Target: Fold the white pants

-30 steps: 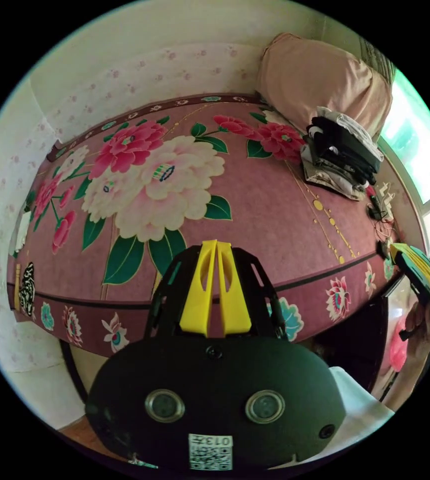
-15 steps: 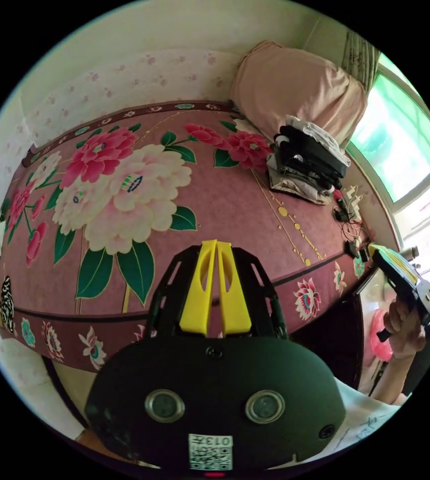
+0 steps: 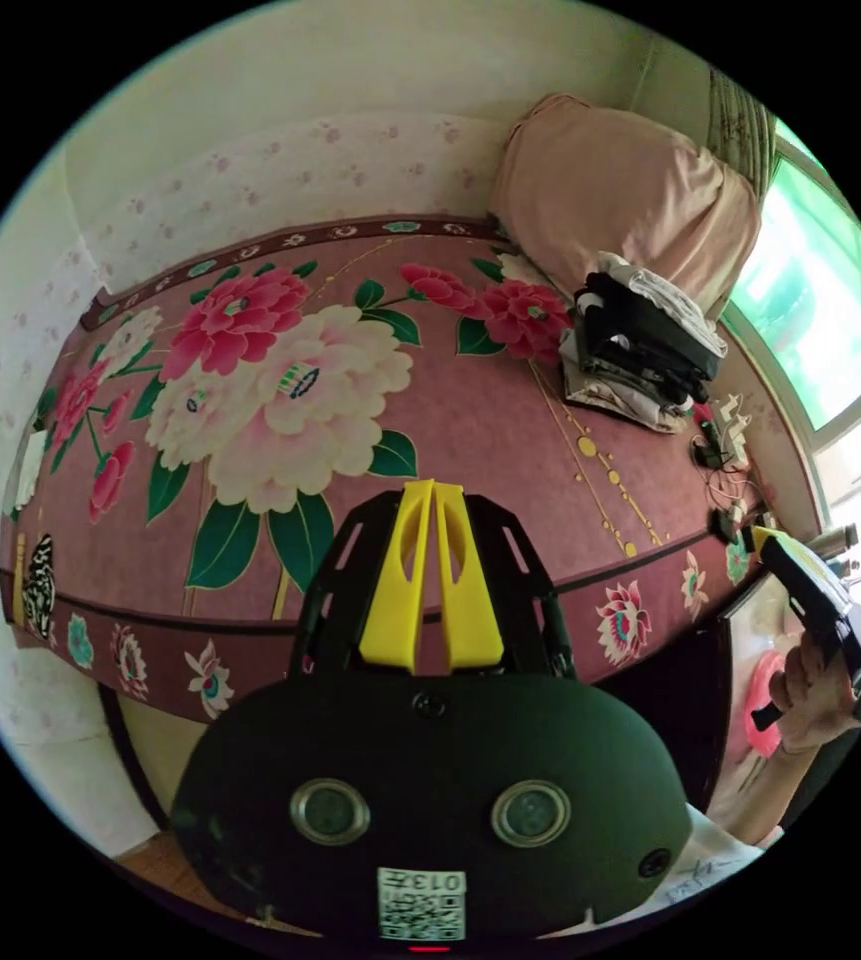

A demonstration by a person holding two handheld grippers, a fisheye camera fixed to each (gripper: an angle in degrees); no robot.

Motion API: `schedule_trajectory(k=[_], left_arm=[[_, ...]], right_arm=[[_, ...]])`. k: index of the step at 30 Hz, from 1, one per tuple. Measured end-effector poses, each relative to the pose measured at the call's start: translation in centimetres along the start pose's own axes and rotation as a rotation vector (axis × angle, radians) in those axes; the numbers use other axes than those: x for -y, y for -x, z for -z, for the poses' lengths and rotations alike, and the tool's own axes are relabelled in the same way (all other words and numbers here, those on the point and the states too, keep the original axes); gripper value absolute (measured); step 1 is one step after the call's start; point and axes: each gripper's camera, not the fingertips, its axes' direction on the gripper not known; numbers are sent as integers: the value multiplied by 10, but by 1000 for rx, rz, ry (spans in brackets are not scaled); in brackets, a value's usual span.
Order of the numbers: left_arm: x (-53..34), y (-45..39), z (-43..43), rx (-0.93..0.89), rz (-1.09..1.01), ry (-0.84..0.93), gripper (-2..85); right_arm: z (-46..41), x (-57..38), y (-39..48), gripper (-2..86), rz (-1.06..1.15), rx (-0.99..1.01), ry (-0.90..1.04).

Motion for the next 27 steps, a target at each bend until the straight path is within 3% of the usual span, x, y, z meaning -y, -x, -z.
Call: schedule_trajectory(k=[3,9,27], left_arm=[[-4,-8,2,58,15,-3,-3],[-10,-18,3,-29,7,7,-4],[-25,-62,4,92,-32,-18,-4]], right_arm=[[2,3,-5,1,-12,-11,2],[11,8,-11,0,12,-55,-29],[17,30,-61,1,17,-17,-97]])
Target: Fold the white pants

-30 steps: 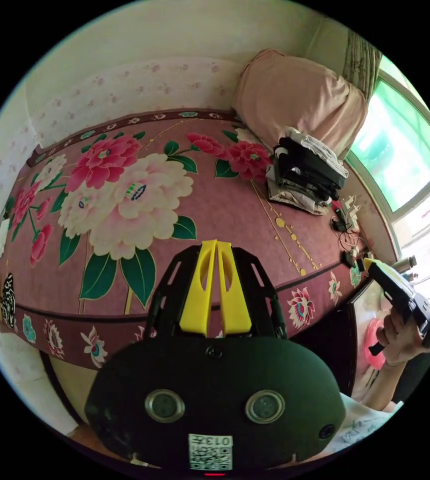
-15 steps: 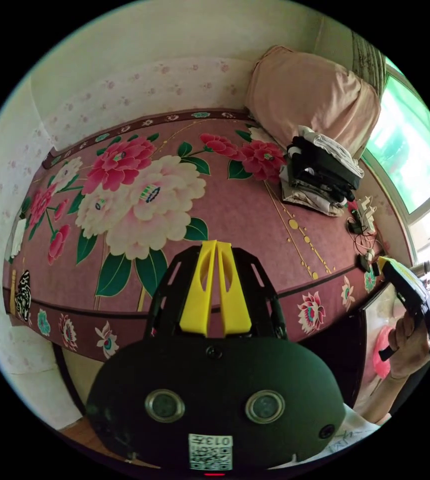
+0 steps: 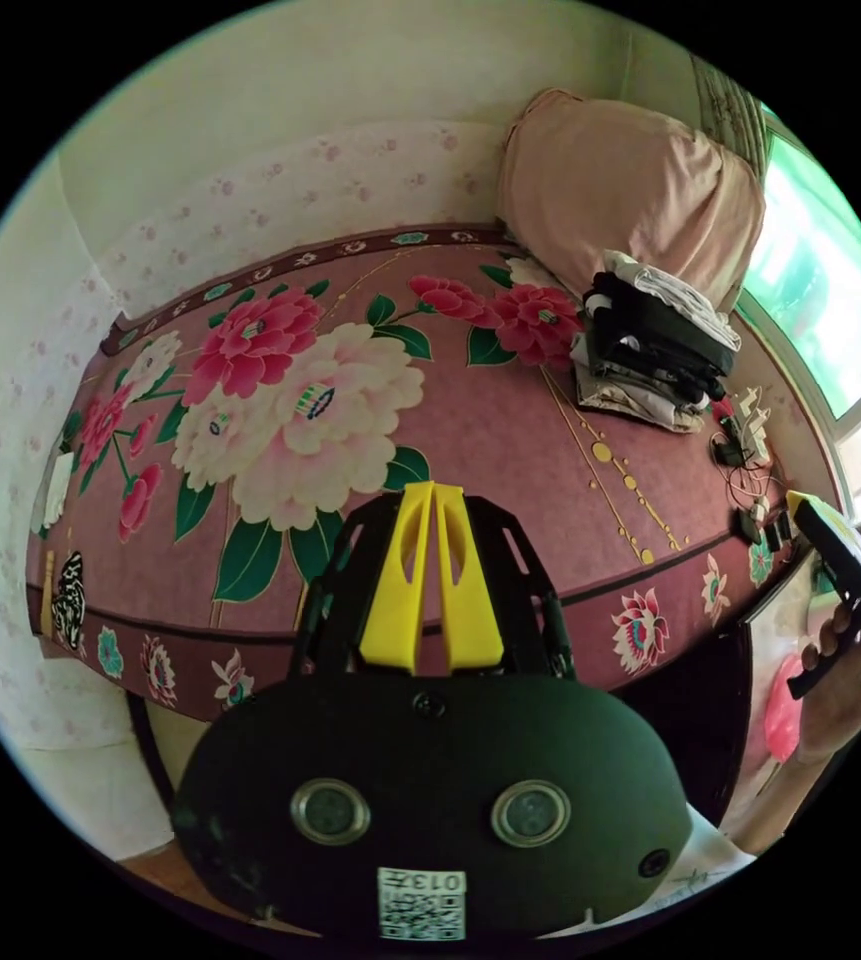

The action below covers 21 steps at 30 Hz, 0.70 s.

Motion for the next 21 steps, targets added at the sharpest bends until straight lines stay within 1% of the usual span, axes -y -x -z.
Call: schedule_trajectory(k=[4,6,8,11,14,21], left_arm=[[-3,-12,4,29,-27,-8,-3],[-6,-17,4,14,-8,-3,-3],[-10,-20,5,22,-4,-22,-3],[-14,-26,8,21,-8,-35,-3],[-16,-30,9,24,-5,-38,-3],[-22,-36,8,31,44,-45,-3]], right_arm=[[-6,-1,-7,1,-32,-10,12],[-6,-2,-10,0,-10,5,7],[-5,-2,-16,0,-34,11,7],[-5,-1,-24,0,-18,81,26],[-6,-3,-32,0,4,173,4],[-9,-4,-35,0,-20,52,-1]])
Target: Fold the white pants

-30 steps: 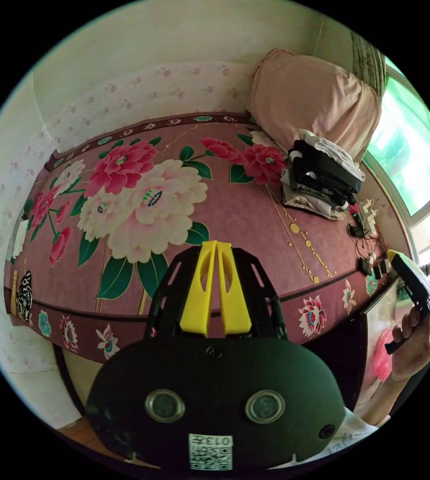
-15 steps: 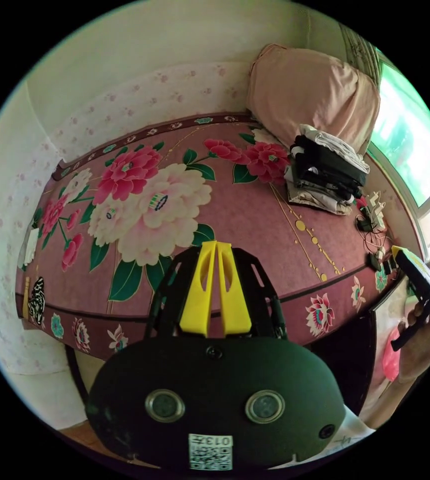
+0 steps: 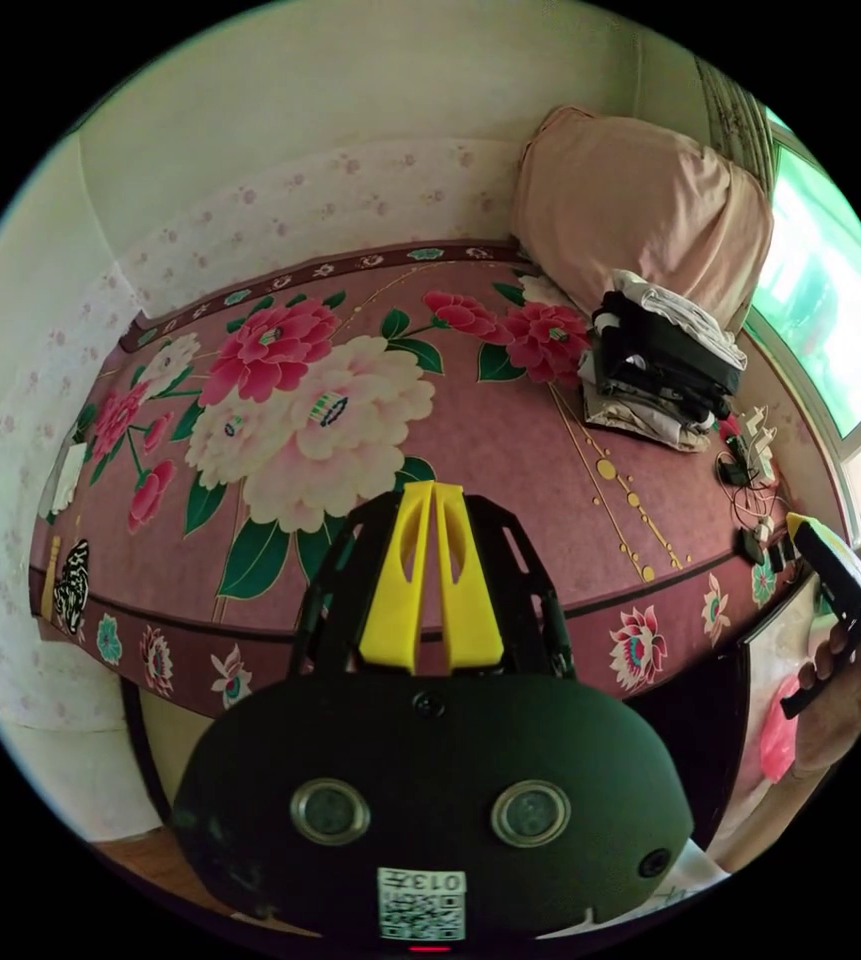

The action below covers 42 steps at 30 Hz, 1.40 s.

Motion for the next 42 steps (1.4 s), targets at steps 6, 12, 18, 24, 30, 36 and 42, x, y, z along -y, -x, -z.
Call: schedule_trajectory(k=[6,12,18,24,30,36,42], left_arm=[[-3,-4,0,11,36,-21,-4],[-6,-11,1,71,16,-44,-4],[-10,-13,0,46,47,-29,-4],[-15,-17,0,48,53,-20,-4],[-19,-19,2,42,50,-58,-4],[-21,-21,1,30,65,-62,-3],[-23,-22,-1,22,68,-71,-3]], right_arm=[[12,-2,-4,0,10,28,-86],[15,0,-4,1,30,-59,-122],[11,3,-6,1,16,-74,-100],[9,5,-17,0,-31,-11,-104],[4,6,-20,0,-24,16,-76],[-4,5,-17,1,-18,12,-55],[-8,5,-23,1,-27,46,-60]])
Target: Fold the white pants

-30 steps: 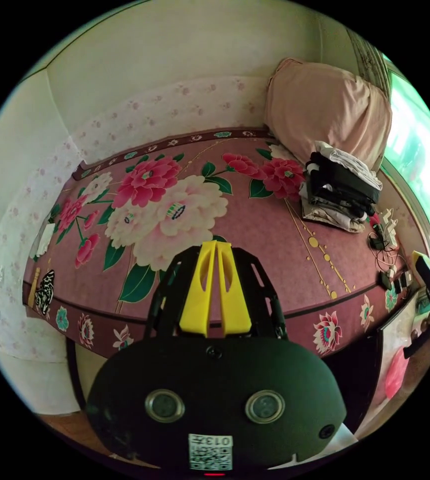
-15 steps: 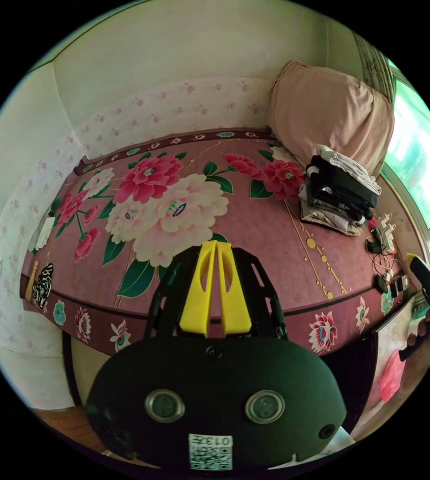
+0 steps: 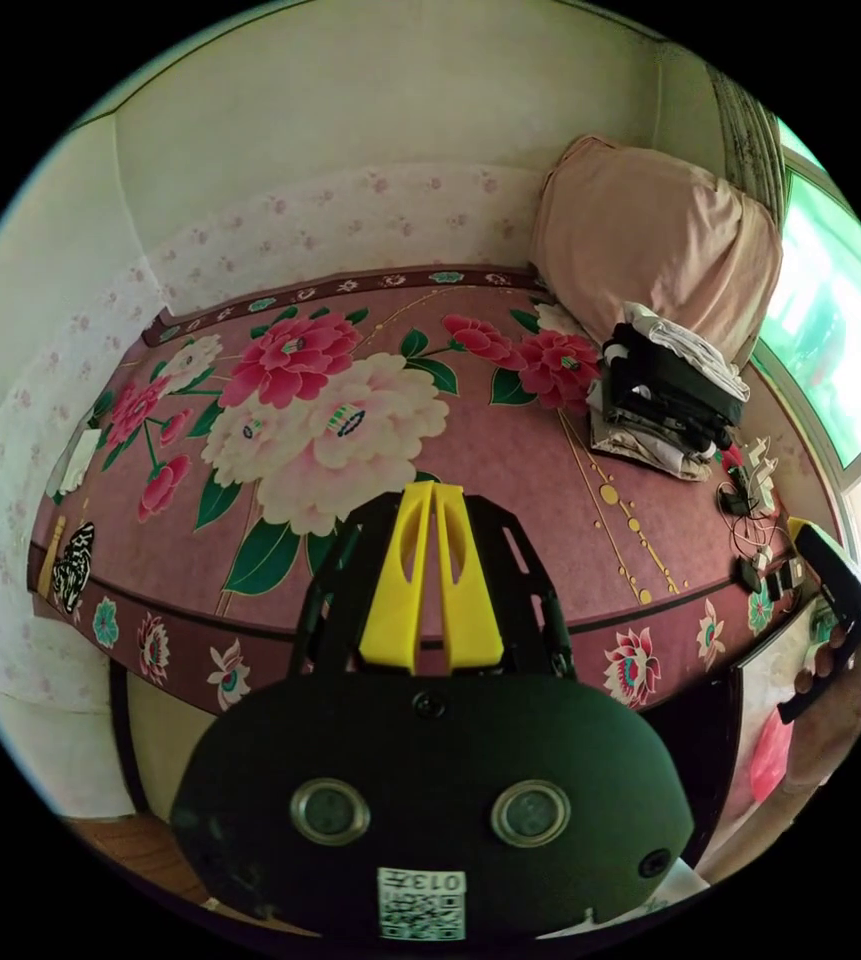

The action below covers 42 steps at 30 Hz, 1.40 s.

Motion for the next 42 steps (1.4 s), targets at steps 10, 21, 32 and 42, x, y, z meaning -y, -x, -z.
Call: schedule_trajectory(k=[10,21,32,42], left_arm=[[-2,-8,1,58,-21,-39,-3],[-1,-9,1,46,-7,-54,-3],[-1,-7,-4,26,-8,-72,-3],[-2,-7,-5,3,-26,-105,-3]], right_arm=[[0,-2,-2,1,6,-31,-44],[0,-1,-11,1,3,-11,-38],[-3,-3,-13,0,-4,-5,-54],[-4,-3,-11,0,-4,-24,-65]])
